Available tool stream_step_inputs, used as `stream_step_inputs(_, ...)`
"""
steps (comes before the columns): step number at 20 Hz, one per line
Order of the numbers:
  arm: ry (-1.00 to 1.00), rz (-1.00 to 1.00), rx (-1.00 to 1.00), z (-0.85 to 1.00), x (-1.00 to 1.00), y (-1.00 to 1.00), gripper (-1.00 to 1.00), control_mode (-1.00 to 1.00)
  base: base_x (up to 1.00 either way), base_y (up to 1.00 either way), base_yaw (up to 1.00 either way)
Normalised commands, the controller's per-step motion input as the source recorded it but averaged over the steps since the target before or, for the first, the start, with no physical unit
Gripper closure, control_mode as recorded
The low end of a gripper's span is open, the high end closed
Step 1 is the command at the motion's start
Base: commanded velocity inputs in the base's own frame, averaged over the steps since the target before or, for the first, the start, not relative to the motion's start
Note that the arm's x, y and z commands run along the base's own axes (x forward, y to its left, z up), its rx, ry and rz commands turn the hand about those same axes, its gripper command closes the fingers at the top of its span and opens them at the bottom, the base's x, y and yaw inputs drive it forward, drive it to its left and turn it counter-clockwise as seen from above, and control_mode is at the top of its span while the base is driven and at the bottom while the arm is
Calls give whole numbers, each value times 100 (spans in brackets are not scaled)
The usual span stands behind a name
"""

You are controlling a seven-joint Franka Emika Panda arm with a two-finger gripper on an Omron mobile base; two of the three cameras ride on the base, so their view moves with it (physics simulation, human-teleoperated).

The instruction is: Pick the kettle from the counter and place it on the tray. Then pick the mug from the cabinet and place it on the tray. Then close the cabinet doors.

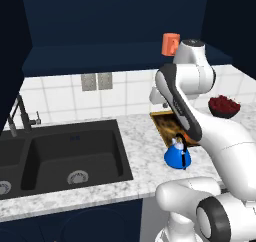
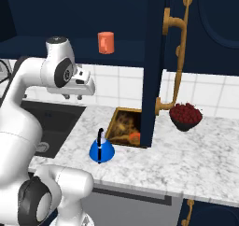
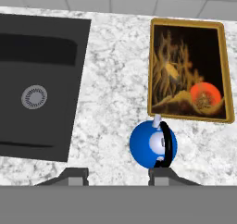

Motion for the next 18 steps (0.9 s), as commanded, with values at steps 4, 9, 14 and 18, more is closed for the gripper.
stream_step_inputs(4,-9,-2,2,-7,-27,-15,-100,-100,0,0,0)
stream_step_inputs(9,-4,-14,2,-40,-69,-32,-100,-100,0,0,0)
stream_step_inputs(14,4,-14,0,-32,-36,-28,-100,-100,0,0,0)
stream_step_inputs(18,10,-7,0,-34,0,-25,-100,-100,0,0,0)
